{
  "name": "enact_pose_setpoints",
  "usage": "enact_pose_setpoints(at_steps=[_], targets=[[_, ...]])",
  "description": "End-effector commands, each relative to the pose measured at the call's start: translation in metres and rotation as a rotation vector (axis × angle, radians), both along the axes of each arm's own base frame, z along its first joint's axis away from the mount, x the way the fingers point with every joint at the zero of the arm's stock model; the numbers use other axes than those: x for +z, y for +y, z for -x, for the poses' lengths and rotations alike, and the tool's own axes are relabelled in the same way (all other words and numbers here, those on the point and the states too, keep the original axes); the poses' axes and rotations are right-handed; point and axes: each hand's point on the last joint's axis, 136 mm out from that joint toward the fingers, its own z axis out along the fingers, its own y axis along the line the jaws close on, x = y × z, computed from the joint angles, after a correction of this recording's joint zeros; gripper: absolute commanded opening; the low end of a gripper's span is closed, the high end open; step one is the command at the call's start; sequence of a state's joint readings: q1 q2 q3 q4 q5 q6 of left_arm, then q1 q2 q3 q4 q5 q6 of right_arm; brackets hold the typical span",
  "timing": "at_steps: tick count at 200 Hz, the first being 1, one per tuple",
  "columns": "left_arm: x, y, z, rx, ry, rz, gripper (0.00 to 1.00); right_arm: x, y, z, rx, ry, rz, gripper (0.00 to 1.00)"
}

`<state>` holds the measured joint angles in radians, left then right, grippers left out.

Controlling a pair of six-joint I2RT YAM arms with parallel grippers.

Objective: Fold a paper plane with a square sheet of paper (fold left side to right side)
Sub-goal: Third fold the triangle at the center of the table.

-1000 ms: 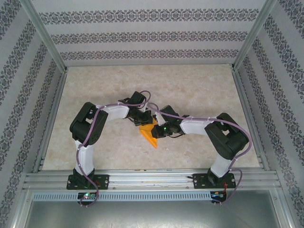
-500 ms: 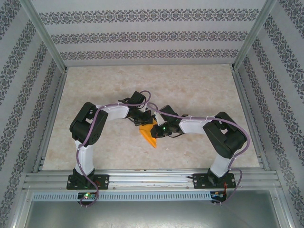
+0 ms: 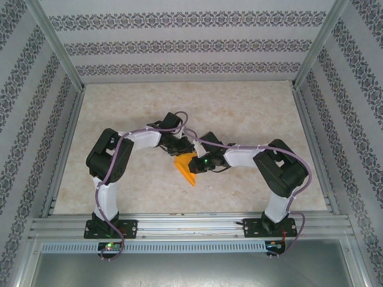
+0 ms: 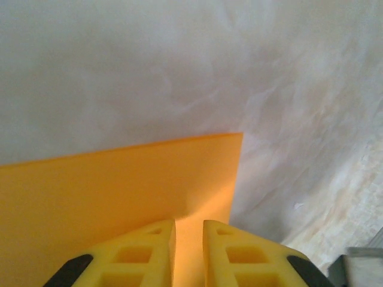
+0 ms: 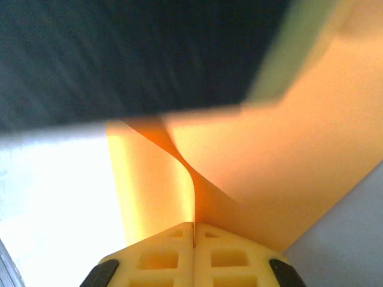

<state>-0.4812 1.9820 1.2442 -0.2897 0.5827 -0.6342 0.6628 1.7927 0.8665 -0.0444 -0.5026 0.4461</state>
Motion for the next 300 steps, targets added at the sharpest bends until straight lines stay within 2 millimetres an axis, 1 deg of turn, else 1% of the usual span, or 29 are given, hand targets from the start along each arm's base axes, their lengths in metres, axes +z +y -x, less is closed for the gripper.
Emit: enact_pose_setpoints(at_steps=[1,16,28,50,62,86,112,131,158,187,208,274,300], targets=[[0.042,0.017,-0.026,0.042,-0.089,0.026,0.21,-0.02,-0.012,0.005,-0.003,0.046,0.065,0.0],[0.053,0.032,-0.032,0.078,-0.113,0.037,0.21,-0.02,-0.012,0.006,-0.003,0.047,0.066,0.0],[0.057,0.044,-0.029,0.099,-0.124,0.035,0.18,-0.02,-0.012,0.006,-0.003,0.046,0.065,0.01],[0.058,0.063,-0.013,0.121,-0.138,0.018,0.13,-0.021,-0.013,0.006,-0.003,0.049,0.065,0.02],[0.059,0.066,0.0,0.119,-0.145,0.027,0.12,-0.021,-0.013,0.006,-0.003,0.049,0.065,0.03],[0.064,0.058,0.024,0.105,-0.138,0.122,0.11,-0.021,-0.014,0.006,-0.004,0.05,0.067,0.04],[0.058,0.042,0.049,0.078,-0.088,0.172,0.11,-0.022,-0.015,0.007,-0.004,0.053,0.073,0.07],[0.049,0.037,0.06,0.073,-0.058,0.165,0.1,-0.023,-0.016,0.008,-0.006,0.053,0.076,0.1],[0.041,0.032,0.066,0.08,-0.036,0.164,0.1,-0.023,-0.017,0.009,-0.004,0.056,0.076,0.13],[0.035,0.019,0.075,0.049,-0.013,0.165,0.1,-0.023,-0.017,0.009,-0.004,0.058,0.075,0.16],[0.028,0.015,0.08,0.041,0.001,0.157,0.1,-0.022,-0.017,0.009,-0.005,0.057,0.075,0.18],[0.015,0.007,0.083,0.022,0.029,0.134,0.1,-0.023,-0.017,0.009,-0.003,0.059,0.076,0.19],[0.01,0.005,0.081,0.02,0.035,0.127,0.1,-0.023,-0.017,0.008,-0.004,0.061,0.077,0.19]])
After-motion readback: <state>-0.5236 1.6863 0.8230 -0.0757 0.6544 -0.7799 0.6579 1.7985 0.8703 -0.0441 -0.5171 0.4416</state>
